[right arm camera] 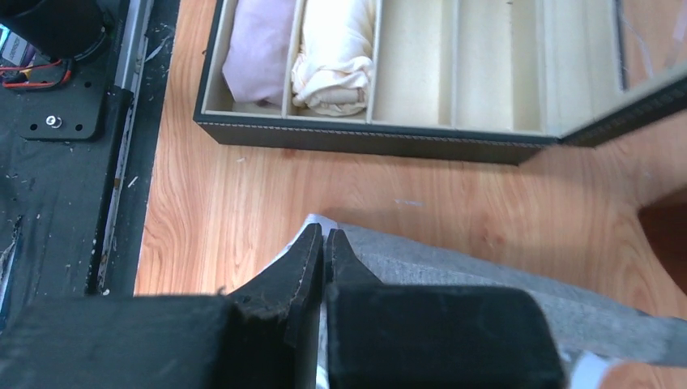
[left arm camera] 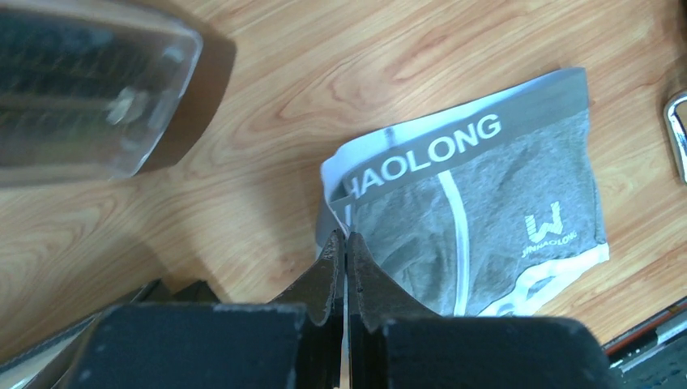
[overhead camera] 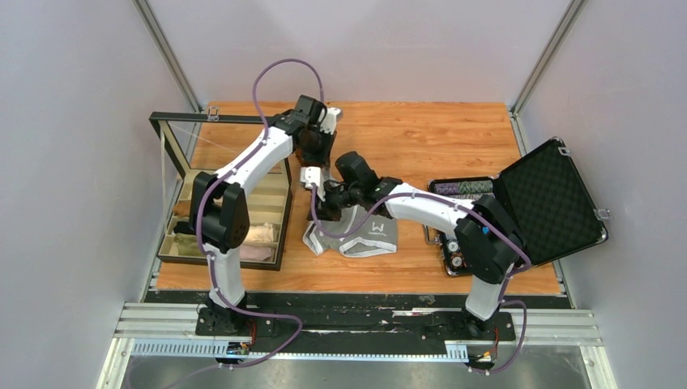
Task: Roll the underwear
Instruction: Fold the underwear at the center of the board.
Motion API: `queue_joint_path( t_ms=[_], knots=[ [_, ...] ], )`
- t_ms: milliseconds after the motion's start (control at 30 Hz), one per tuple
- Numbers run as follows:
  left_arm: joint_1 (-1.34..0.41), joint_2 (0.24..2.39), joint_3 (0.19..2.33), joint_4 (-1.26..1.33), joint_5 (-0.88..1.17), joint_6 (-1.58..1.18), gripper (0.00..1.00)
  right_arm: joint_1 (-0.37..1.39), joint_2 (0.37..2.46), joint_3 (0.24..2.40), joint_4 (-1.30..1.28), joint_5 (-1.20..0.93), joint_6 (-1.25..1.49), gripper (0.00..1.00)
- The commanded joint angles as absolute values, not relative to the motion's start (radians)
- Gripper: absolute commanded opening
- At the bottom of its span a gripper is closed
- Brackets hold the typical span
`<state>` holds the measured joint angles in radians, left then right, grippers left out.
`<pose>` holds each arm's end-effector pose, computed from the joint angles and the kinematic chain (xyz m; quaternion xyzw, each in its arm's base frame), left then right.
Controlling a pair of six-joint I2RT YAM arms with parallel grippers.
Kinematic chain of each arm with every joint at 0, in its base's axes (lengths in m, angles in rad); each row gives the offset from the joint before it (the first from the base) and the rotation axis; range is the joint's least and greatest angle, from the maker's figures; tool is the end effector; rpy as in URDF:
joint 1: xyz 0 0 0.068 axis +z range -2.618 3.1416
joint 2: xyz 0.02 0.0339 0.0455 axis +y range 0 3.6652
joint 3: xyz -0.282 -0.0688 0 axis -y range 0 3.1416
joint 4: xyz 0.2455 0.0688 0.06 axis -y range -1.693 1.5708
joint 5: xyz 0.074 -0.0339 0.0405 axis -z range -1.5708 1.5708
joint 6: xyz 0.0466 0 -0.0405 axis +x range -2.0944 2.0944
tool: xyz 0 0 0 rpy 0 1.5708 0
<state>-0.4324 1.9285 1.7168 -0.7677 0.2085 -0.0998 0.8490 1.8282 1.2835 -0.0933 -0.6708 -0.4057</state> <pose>0.3937 -0.1923 0.2854 0.1874 0.9333 -0.1723 0.2534 0.2568 0.3356 0.2445 -0.6149 0.5959 0.3801 0.3496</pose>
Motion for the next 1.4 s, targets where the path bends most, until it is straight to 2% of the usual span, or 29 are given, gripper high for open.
queue_joint_path(
  t_ms=[0,767,1367],
  knots=[
    [-0.502,1.969,1.814,-0.765,0.219,-0.107,0.0,0.8,1.694,1.228,-0.079,-0.683,-0.38,0.0],
    [-0.716,2.176,2.101,-0.743,0.16,-0.081,0.0,0.644,1.357,0.91,-0.125,-0.689,-0.382,0.0],
    [-0.766,2.306,2.161,-0.715,0.132,-0.077,0.0,0.58,1.323,0.773,-0.182,-0.669,-0.438,0.0]
  ],
)
